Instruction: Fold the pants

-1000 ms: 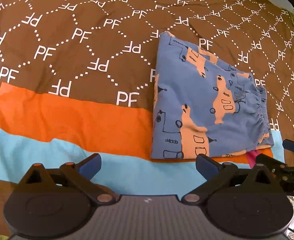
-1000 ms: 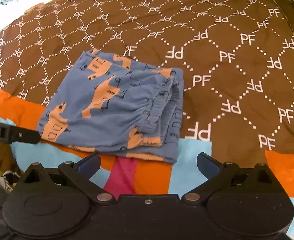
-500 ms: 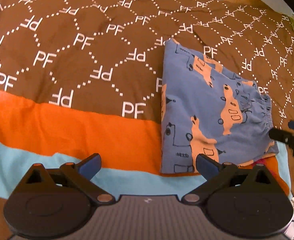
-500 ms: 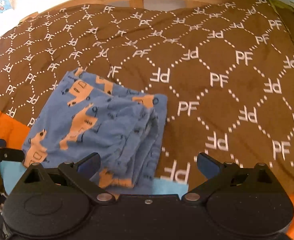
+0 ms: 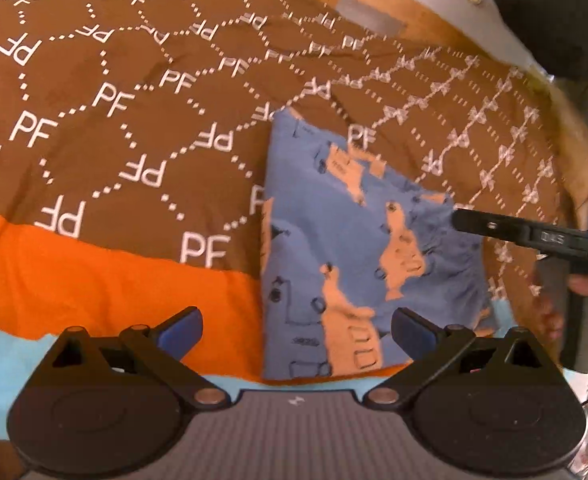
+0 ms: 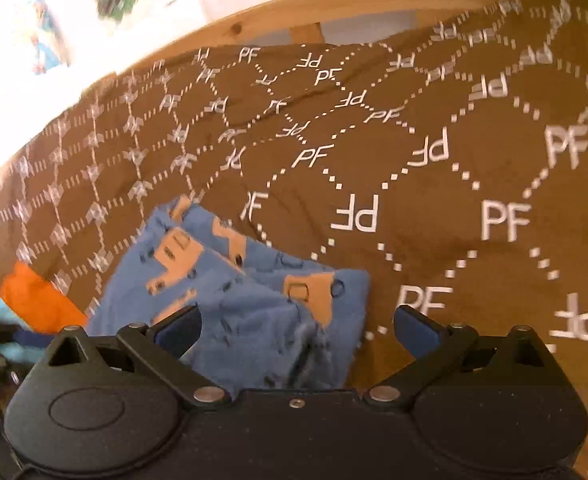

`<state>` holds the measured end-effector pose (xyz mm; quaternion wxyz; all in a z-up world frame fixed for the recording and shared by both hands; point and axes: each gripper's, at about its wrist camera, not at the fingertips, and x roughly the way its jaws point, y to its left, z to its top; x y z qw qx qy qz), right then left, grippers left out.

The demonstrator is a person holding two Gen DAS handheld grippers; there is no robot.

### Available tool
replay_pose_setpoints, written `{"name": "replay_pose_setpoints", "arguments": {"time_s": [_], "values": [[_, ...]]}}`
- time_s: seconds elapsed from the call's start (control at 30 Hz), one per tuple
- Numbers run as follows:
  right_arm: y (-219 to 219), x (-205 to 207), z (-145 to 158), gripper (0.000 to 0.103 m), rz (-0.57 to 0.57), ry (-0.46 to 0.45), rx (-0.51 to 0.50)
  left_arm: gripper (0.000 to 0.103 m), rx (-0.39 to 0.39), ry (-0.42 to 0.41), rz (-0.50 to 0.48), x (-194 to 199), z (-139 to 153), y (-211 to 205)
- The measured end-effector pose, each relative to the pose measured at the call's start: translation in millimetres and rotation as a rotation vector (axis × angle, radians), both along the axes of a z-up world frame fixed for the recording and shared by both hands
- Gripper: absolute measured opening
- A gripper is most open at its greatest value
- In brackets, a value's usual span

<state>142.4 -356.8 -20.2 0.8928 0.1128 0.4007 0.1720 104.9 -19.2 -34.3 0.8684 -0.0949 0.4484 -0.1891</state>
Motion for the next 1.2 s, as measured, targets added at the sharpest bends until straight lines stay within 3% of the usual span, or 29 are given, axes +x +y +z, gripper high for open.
{"name": "replay_pose_setpoints", "arguments": {"time_s": [0.1,0.2,0.3,0.37,0.47,0.8,1.03,1.2], "values": [[-11,13,-12,0.099,-0.037,0.033,0.108,0.103,-0.035,-0.017,-0.005,2,-2,1],[-16,17,-21,0.093,-0.062,0.028,0.145,0.102,-0.072,0.015,0.007,7,-7,4],[-17,14,-20,0.076,-0.086,0.017,0.127,0.099,-0.100,0.041,0.030,9,-11,9],[-17,12,-21,0.058,-0.090,0.016,0.105,0.098,-0.103,0.047,0.031,9,-11,10],[-17,12,-23,0.043,-0.092,0.022,0.090,0.092,-0.102,0.054,0.026,9,-12,9],[-6,8,-22,0.043,-0.097,0.004,0.031,0.067,-0.094,0.076,0.018,10,-15,8],[0,4,-21,0.029,-0.102,-0.016,0.006,0.060,-0.060,0.066,0.007,8,-13,4],[6,1,-19,0.025,-0.101,-0.036,-0.030,0.058,-0.041,0.059,-0.005,7,-13,2]]}}
